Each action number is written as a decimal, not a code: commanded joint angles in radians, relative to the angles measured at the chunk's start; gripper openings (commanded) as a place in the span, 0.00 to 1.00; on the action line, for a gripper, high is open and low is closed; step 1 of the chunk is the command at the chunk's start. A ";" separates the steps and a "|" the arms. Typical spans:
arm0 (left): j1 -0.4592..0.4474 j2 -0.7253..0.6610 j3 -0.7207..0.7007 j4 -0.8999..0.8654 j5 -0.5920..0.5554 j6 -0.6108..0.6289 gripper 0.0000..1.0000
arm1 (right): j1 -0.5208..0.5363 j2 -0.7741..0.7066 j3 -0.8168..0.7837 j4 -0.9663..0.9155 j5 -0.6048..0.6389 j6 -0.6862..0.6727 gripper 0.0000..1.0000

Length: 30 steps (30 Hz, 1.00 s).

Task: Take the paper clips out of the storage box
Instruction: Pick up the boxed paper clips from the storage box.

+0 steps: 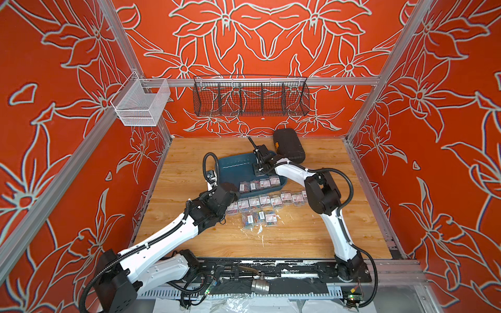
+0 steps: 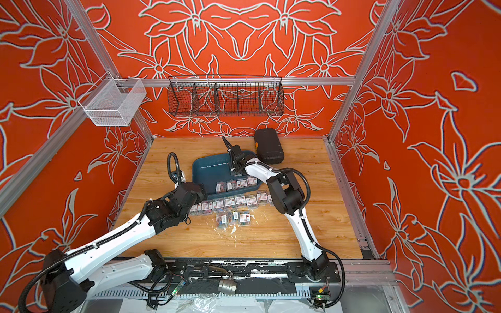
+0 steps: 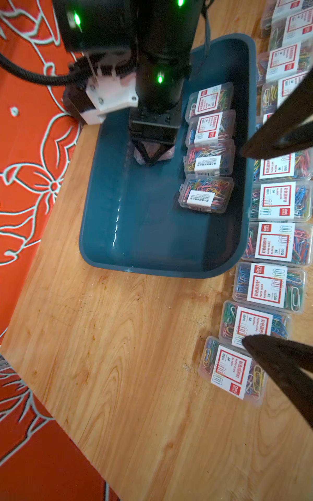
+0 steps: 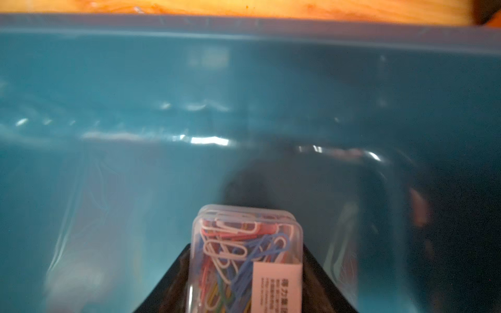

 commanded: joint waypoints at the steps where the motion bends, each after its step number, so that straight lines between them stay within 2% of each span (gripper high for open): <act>1: 0.024 0.025 0.024 0.006 0.030 0.005 0.98 | 0.034 -0.160 -0.030 0.029 0.038 0.002 0.45; 7: 0.067 0.071 0.055 -0.019 0.088 0.002 0.98 | 0.045 -0.352 -0.195 0.032 0.042 0.028 0.44; 18: 0.077 0.061 0.047 0.008 0.102 0.053 0.98 | 0.051 -0.839 -0.754 0.180 0.164 0.072 0.43; 21: 0.078 0.067 0.051 0.000 0.096 0.048 0.98 | 0.051 -0.915 -0.832 0.154 0.187 0.100 0.43; 30: 0.079 0.083 0.075 -0.053 0.071 0.001 0.98 | 0.054 -1.062 -1.015 0.110 0.127 0.149 0.41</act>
